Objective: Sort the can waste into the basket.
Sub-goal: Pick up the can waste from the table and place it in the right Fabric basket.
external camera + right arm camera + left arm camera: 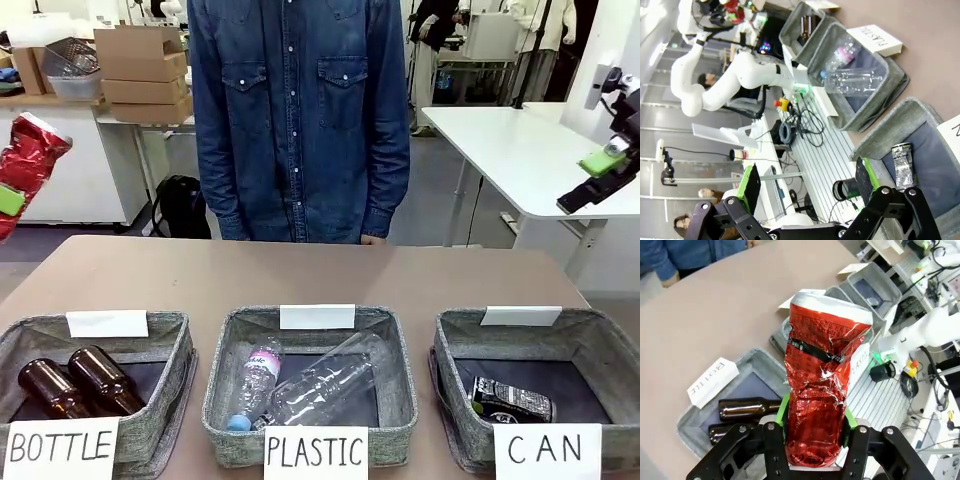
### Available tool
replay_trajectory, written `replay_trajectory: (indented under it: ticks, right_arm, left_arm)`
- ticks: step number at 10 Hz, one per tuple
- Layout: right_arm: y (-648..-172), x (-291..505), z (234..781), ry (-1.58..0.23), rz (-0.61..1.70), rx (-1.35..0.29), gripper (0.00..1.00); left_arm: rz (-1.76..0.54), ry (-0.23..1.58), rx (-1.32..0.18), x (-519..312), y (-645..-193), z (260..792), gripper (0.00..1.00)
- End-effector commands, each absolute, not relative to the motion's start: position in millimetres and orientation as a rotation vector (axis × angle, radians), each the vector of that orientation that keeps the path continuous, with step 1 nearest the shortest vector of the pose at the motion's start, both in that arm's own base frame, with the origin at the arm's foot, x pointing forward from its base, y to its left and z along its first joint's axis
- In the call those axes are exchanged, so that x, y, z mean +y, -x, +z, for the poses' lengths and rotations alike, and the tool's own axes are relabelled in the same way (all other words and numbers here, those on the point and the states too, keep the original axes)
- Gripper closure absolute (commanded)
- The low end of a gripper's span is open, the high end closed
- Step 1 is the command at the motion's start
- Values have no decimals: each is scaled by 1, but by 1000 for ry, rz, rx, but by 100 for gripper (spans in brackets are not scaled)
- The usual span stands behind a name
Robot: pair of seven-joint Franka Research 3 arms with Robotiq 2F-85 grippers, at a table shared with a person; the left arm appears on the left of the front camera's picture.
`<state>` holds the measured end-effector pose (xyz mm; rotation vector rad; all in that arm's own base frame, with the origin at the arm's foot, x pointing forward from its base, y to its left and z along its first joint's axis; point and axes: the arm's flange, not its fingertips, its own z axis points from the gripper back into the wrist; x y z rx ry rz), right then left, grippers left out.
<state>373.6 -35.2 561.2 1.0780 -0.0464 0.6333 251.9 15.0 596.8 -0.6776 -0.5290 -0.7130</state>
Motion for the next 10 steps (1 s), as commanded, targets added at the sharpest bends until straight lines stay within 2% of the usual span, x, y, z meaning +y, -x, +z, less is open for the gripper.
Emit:
replay_trajectory:
  ticks: [1,2,4,5,8,9,10]
  right_arm:
    - [-374,-35,561,-1078,633,-46,0]
    - [-340,-42,606,-943,719,-71,0]
    - [-270,-110,643,-759,570,-37,0]
    - [-247,-137,645,-708,508,-40,0]
    - [-174,-208,630,-660,258,-131,0]
    - [-163,-210,618,-661,239,-147,0]
    - [-165,-212,642,-646,326,-105,0]
  left_arm:
    - [-781,789,-524,-8,-271,583,57]
    - [-898,849,-458,-67,-303,558,57]
    - [-1047,946,-443,-182,-336,534,57]
    - [-1049,983,-463,-211,-338,530,57]
    - [-1254,1096,-429,-360,-320,518,57]
    - [-1318,1123,-421,-402,-311,514,57]
    - [-1381,1151,-401,-451,-304,507,57]
